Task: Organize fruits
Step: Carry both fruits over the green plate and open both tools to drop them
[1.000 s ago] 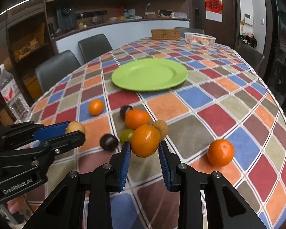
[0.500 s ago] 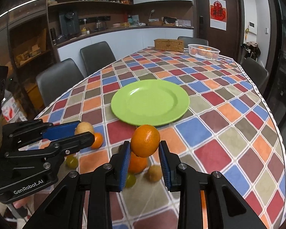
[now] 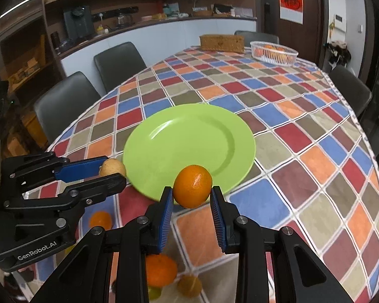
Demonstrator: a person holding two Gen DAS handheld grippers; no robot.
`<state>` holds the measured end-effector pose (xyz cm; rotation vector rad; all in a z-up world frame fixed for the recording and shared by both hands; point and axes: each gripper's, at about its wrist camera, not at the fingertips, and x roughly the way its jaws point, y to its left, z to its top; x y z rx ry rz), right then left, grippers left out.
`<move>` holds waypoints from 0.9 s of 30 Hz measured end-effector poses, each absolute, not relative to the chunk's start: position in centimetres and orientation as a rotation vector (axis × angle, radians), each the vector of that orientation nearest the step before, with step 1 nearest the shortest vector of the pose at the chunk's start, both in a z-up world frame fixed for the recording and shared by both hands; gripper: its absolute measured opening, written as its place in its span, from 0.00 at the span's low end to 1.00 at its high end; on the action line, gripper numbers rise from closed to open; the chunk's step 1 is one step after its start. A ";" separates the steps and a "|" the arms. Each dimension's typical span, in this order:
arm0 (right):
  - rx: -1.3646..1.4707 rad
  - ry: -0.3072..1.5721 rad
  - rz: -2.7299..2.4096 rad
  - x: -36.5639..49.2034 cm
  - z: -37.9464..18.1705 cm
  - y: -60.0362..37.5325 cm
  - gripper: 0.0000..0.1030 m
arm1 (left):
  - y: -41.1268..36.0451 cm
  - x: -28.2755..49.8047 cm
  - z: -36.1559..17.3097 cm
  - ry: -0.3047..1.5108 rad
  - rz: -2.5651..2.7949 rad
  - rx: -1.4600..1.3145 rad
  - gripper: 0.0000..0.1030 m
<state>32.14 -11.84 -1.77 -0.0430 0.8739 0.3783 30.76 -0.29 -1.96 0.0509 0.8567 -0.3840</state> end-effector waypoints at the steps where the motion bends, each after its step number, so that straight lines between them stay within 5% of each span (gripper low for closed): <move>1: -0.037 0.888 0.381 32.7 -2.1 -11.7 0.30 | -0.2 31.5 -2.4 0.876 -0.382 0.044 0.26; 14: -0.021 0.965 0.363 36.3 -4.6 -10.4 0.31 | 0.8 34.8 -5.4 0.972 -0.347 0.023 0.27; 27: -0.019 0.904 0.343 33.3 -3.0 -11.1 0.35 | 0.7 30.9 -2.5 0.876 -0.282 0.115 0.33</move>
